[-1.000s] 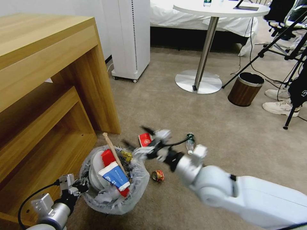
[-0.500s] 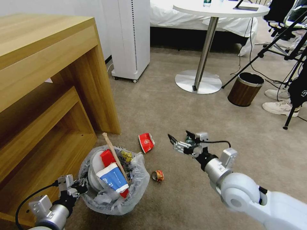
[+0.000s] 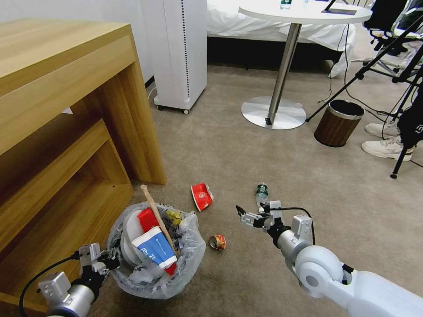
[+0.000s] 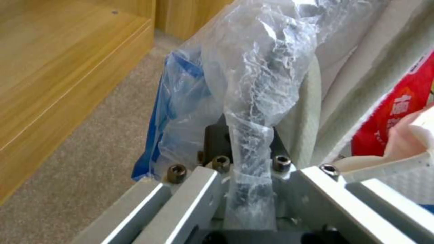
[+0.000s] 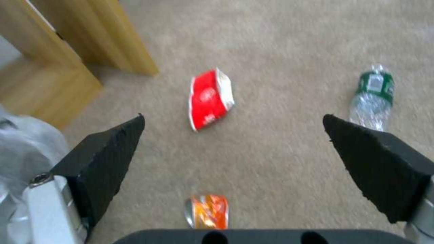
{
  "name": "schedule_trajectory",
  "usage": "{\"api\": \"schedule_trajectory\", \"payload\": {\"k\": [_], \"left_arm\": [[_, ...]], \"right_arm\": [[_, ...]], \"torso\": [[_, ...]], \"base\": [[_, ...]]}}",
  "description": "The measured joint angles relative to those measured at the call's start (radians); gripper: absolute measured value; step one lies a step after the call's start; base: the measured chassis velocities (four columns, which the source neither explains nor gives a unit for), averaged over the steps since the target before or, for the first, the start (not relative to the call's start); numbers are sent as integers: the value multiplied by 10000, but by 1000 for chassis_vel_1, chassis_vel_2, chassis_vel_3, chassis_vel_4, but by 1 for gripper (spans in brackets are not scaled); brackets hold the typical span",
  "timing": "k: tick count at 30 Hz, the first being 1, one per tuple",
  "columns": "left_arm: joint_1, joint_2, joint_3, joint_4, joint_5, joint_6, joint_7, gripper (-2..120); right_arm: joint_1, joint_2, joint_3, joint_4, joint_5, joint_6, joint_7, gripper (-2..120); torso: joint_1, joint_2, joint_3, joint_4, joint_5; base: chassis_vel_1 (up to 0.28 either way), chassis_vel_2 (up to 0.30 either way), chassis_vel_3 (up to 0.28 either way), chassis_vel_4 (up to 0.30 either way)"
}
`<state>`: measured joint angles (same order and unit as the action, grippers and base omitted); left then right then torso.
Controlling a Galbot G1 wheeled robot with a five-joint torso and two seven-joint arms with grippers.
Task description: Pick up the trash bin and place the garbage on the floor into it.
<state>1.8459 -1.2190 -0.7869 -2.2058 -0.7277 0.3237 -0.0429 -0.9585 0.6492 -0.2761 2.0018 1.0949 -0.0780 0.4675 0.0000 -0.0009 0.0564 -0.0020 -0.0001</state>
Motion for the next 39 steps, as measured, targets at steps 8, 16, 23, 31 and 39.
{"api": "schedule_trajectory", "payload": {"k": [8,16,23,31,39], "left_arm": [[10,-5,41,52,36,0,-12,0],[-119,37,202,140,56,-6,-12,0],[-374,144,387,285,0,2,-6,0],[-359,76,323,360,-21,-4,2,0],[-482,67,350,420,-59,-5,-1,0]], "right_arm": [[235,609,-290,-949,466,-927,344,99],[1220,1541,-1067,-2333,633,-2280,885,96],[1840,1932,-1800,-3473,336,-2502,670,86],[2772,2518,-2856,-4421,-231,-1840,-366,84],[3053,2785,-4079,-4899,-883,-1338,-837,73]], "torso": [[0,0,1,-1,-1],[0,0,1,2,-1],[0,0,1,-3,-1],[0,0,1,1,-1],[0,0,1,-1,1]], "base": [[0,0,0,0],[0,0,0,0],[0,0,0,0],[0,0,0,0],[0,0,0,0]]}}
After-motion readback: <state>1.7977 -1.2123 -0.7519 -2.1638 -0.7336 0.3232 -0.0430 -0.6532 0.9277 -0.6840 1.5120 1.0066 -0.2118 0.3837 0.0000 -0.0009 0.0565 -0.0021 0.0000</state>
